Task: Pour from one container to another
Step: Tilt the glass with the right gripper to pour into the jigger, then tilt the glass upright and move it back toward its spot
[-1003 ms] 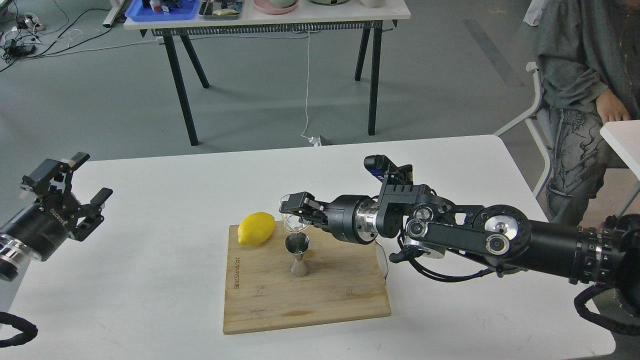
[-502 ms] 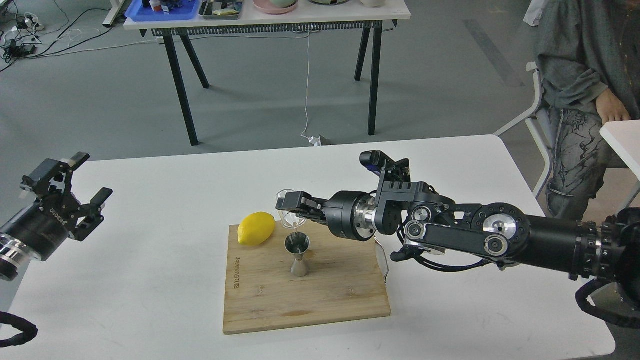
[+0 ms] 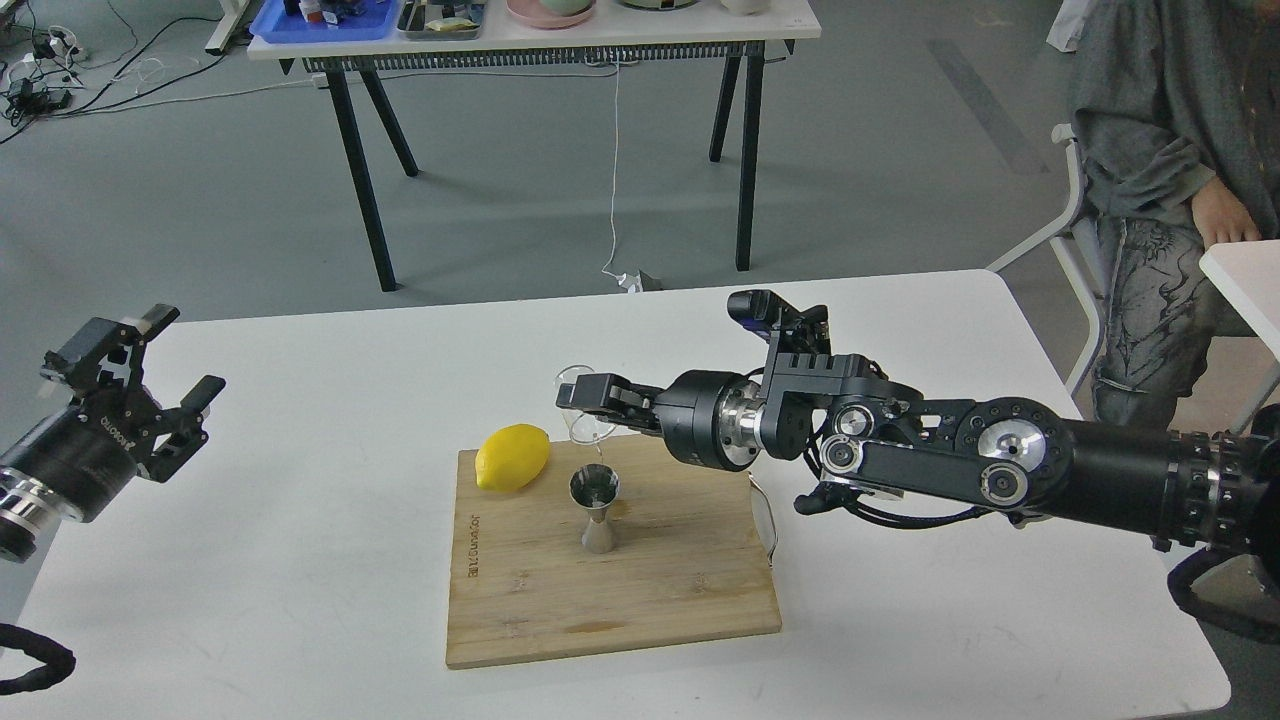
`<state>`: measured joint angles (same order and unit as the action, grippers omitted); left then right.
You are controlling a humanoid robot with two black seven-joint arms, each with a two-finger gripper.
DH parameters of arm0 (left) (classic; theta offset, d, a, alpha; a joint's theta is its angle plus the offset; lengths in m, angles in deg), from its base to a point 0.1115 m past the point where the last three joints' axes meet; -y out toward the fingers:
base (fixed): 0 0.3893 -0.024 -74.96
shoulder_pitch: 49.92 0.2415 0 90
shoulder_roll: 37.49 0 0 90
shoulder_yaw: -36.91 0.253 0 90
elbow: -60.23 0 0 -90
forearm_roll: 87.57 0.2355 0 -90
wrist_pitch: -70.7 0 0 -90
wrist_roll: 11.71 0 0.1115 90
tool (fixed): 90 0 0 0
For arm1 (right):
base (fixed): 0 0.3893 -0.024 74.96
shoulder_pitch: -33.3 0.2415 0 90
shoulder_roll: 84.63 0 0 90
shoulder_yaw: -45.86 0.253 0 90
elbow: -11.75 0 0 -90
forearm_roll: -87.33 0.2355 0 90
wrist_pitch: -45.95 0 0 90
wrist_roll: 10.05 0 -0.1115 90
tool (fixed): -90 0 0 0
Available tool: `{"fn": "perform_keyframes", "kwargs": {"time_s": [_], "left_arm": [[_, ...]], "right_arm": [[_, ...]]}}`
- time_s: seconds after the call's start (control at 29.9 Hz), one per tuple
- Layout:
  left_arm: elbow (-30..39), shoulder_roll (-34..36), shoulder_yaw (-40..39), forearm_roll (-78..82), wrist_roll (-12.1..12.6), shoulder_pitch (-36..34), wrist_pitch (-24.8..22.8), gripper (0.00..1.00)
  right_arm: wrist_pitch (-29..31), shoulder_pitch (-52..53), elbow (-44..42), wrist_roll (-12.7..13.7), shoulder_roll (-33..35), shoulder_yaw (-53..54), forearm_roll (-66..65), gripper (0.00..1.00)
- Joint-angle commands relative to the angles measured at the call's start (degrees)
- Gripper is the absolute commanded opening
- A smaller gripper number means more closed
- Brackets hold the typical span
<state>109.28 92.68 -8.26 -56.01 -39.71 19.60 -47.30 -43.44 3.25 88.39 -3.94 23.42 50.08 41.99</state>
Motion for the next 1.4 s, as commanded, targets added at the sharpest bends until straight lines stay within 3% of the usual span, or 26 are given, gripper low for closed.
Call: {"fn": "perform_keyframes", "kwargs": {"time_s": [0.0,0.67,0.87,1.17,1.37], "left_arm": [[0.0,0.0,-0.01,0.0,0.0,0.0,0.0,0.96],[-0.09,0.0,-0.01,0.0,0.0,0.0,0.0,0.96],[-0.09,0.0,-0.01,0.0,0.0,0.0,0.0,0.96],[-0.09,-0.09,0.08,0.09,0.0,0.0,0.0,0.96],[-0.26,-0.09,0.08,0.09,0.0,0.0,0.0,0.96]], "right_arm": [[0.09,0.08,0.01,-0.31,0.06,-0.36,-0.01,0.4],[-0.79,-2.64,0.1,-0.57,-1.0,0.95,5.25,0.39],[-2.02,-10.28,0.1,-0.22,-3.63,11.05,17.46,0.39],[-9.31,-22.49,-0.08,-0.49,-10.39,30.37,38.73,0.38],[-12.21,-30.93,-0.26,-1.97,-14.09,43.56,47.0,0.38]]}}
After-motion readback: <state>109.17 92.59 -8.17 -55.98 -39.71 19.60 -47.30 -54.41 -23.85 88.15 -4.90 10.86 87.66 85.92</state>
